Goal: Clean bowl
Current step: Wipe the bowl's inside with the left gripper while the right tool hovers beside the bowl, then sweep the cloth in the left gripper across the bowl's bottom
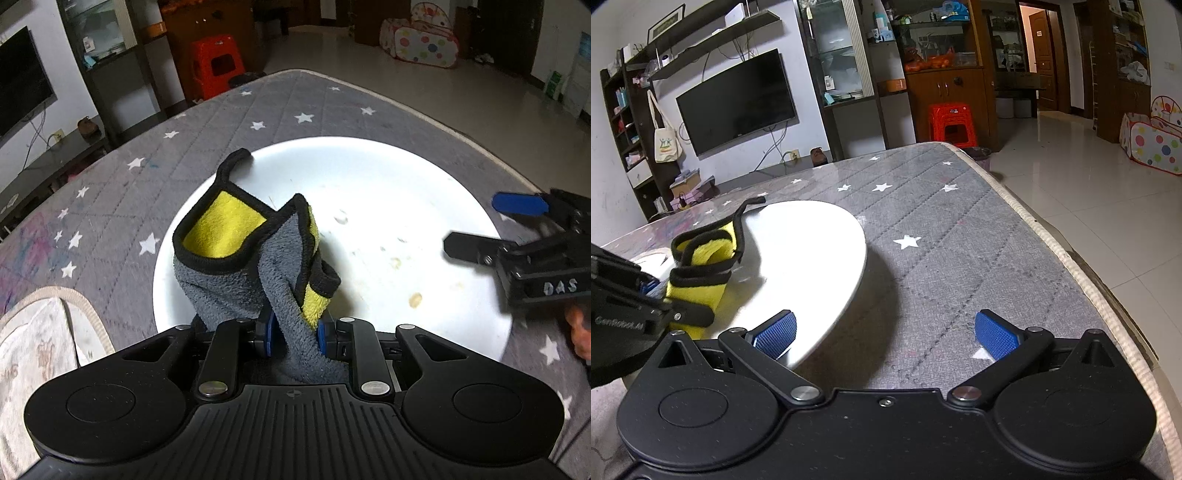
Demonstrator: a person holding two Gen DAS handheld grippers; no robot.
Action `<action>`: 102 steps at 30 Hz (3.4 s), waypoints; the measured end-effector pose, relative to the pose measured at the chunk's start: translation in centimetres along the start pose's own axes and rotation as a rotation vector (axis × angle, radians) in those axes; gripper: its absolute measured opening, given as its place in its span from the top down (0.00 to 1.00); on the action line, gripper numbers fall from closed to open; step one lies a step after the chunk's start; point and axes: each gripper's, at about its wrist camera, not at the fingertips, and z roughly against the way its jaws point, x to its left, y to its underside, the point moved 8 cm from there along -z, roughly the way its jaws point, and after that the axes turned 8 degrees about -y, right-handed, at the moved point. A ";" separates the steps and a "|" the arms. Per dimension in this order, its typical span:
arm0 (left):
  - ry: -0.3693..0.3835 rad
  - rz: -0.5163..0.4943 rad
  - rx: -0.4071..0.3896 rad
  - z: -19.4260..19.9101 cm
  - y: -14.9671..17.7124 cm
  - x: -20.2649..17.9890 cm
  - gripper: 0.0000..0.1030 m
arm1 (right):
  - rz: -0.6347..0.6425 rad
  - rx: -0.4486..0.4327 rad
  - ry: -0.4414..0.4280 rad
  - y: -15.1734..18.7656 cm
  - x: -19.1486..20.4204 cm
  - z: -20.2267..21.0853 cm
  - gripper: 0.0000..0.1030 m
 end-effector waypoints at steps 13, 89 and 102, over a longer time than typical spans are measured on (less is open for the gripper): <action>0.072 -0.031 -0.014 0.0 -0.8 -2.6 0.75 | -0.003 -0.003 -0.003 0.0 -0.1 0.1 0.00; 0.004 -0.022 -0.037 0.3 -0.6 -2.4 0.70 | -0.016 -0.011 -0.013 0.3 -0.7 0.4 0.00; 0.034 -0.021 -0.056 -2.0 -3.6 -2.8 0.68 | -0.017 -0.011 -0.014 0.3 -0.5 0.3 0.00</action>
